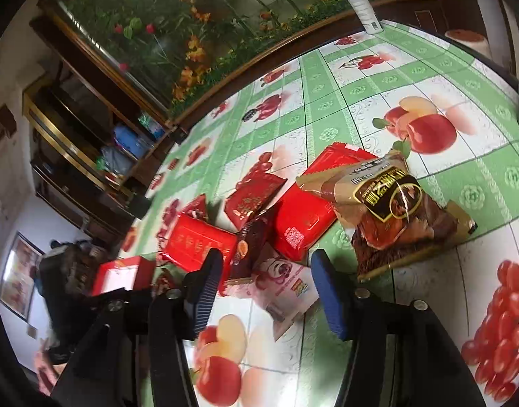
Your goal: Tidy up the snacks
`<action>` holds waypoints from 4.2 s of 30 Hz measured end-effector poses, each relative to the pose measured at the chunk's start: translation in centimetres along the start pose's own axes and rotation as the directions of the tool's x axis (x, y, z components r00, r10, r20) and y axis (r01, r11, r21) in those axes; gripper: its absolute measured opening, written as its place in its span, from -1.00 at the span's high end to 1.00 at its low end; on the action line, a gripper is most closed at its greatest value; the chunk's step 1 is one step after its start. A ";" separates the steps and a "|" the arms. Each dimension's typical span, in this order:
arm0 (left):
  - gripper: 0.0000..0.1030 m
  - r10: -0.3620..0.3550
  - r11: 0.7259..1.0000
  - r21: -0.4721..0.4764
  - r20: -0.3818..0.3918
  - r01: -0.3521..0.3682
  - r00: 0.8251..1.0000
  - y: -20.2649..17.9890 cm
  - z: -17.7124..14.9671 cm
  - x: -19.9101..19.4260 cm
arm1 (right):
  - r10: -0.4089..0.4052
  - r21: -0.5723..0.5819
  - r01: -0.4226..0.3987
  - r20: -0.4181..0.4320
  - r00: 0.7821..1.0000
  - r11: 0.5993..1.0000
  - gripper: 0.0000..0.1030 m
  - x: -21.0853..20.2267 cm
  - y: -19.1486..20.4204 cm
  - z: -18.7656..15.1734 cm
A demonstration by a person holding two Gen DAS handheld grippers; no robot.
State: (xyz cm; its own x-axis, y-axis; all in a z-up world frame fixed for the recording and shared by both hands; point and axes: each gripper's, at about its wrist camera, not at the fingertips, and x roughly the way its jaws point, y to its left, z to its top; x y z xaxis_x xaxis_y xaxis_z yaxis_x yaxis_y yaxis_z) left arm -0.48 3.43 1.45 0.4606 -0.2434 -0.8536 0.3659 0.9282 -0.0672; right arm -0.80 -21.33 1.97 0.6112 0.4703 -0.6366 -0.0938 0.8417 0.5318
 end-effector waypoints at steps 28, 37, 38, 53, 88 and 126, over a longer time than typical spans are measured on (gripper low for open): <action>0.38 -0.049 0.999 0.002 -0.017 0.049 0.999 -4.2 -4.3 -2.5 | -0.299 -0.458 0.259 -0.016 0.954 0.851 0.04 3.0 5.5 -4.0; 0.38 -0.088 0.995 -0.043 0.007 0.088 0.996 -4.6 -5.9 -3.4 | -0.226 -0.448 0.175 -0.063 0.972 0.877 0.27 2.3 5.6 -4.4; 0.38 -0.092 0.995 -0.045 0.008 0.092 0.996 -4.6 -5.9 -3.5 | -0.191 -0.437 0.136 -0.085 0.978 0.889 0.28 2.2 5.7 -4.4; 0.38 -0.120 0.989 -0.085 0.041 0.123 0.992 -4.1 -6.8 -4.7 | 0.147 -0.310 -0.191 -0.160 0.976 0.931 0.29 0.0 6.5 -4.0; 0.38 -0.114 0.993 -0.004 0.118 0.115 0.986 -8.1 -7.0 -7.9 | 0.092 -0.216 -0.105 -0.070 0.993 0.971 0.29 -0.7 4.5 -2.9; 0.38 -0.125 0.992 -0.018 0.123 0.128 0.984 -7.8 -7.5 -8.2 | 0.029 -0.193 -0.038 -0.050 0.998 0.980 0.29 -0.2 3.8 -2.7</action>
State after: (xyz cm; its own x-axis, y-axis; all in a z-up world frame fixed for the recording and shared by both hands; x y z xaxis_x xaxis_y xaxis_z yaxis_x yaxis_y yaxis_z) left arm -13.22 0.29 5.11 0.5075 -0.3906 -0.7681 0.4072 0.8943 -0.1858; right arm -3.38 -17.51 2.62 0.5678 0.5075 -0.6481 -0.2673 0.8583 0.4380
